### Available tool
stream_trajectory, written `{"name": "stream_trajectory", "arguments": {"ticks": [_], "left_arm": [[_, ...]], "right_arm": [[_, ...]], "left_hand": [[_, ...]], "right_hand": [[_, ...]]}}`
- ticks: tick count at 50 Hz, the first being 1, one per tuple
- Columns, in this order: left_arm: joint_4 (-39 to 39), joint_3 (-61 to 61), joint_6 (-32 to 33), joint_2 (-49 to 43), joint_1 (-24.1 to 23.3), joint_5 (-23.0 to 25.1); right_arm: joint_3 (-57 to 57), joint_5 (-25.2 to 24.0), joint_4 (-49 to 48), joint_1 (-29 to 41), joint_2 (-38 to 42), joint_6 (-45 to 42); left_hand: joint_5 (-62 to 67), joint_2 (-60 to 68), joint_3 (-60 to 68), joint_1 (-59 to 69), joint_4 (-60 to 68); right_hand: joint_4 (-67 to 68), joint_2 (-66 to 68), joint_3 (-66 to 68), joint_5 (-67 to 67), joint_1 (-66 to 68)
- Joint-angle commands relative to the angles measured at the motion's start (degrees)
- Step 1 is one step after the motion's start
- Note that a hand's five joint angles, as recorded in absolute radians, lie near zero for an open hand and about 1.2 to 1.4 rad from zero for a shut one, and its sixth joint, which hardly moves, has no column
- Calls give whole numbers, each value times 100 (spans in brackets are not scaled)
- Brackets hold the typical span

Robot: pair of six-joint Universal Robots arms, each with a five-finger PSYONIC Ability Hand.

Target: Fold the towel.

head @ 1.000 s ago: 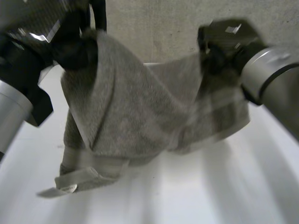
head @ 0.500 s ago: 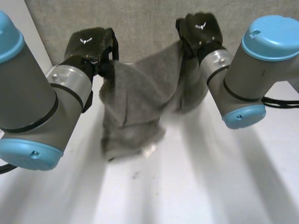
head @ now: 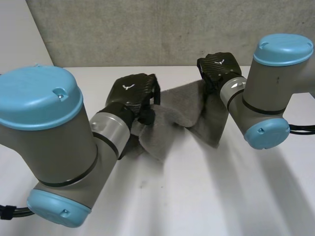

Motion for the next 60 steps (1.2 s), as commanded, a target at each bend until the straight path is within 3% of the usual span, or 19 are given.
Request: {"name": "stream_trajectory", "arguments": {"ticks": [1,2,4,6,11,16,24,29,38,44,47,49,52,60], "left_arm": [[145,215,0,-407,-150,31],[145,215,0,-408,-150,31],[119,198,18,-583,-150,22],[110,145,26,-627,-133,23],[84,-223,-9,-496,104,31],[136,-734,-9,-12,614,40],[172,-1156,18,243,1107,84],[163,-1332,70,76,1352,356],[207,-1068,70,-671,1643,770],[303,-708,70,-1234,1713,1112],[418,-550,70,-1462,1731,1165],[479,-488,70,-1550,1748,1165],[611,-347,70,-1708,1766,1183],[796,-75,79,-2078,1766,1183]], "right_arm": [[-16,327,332,-151,30,9],[19,477,455,-213,-31,9],[63,626,526,-292,-101,27],[142,715,587,-362,-232,53],[925,645,667,-583,-849,71],[2214,190,580,-627,-1612,80],[3595,-505,500,-635,-2070,88],[4026,-769,509,-557,-2106,324],[4177,-1068,317,-197,-1843,1335],[4177,-1086,-97,-90,-1666,1547],[4133,-1086,-273,59,-1534,1618],[4010,-1069,-343,164,-1316,1644],[3844,-1042,-352,252,-1061,1653],[3378,-972,-519,454,-481,1898]], "left_hand": [[-803,-888,-883,-735,-888],[-822,-907,-902,-754,-908],[-5192,-5277,-5272,-5124,-5278],[-5890,-5975,-5970,-5822,-5976],[-5890,-5975,-5970,-5822,-5976],[-5890,-5975,-5970,-5822,-5976],[-5886,-5971,-5965,-5818,-5971],[-5752,-5836,-5831,-5684,-5837],[-5566,-5651,-5645,-5498,-5651],[-5145,-5230,-5225,-5078,-5231],[-4910,-4995,-4989,-4842,-4995],[-4843,-4928,-4922,-4775,-4928],[-4809,-4894,-4888,-4741,-4894],[-3278,-3363,-3358,-3210,-3364]], "right_hand": [[-4801,-4713,-4784,-4711,-4651],[-4801,-4713,-4784,-4711,-4651],[-4801,-4713,-4784,-4711,-4651],[-4801,-4713,-4784,-4711,-4651],[-4801,-4713,-4784,-4711,-4651],[-4801,-4713,-4784,-4711,-4651],[-4103,-4015,-4087,-4014,-3953],[-3669,-3581,-3652,-3579,-3519],[-2658,-2570,-2641,-2568,-2508],[-2135,-2047,-2118,-2045,-1985],[-2286,-2198,-2270,-2197,-2137],[-3373,-3285,-3356,-3283,-3223],[-3967,-3879,-3951,-3878,-3818],[-3701,-3613,-3684,-3611,-3551]]}}
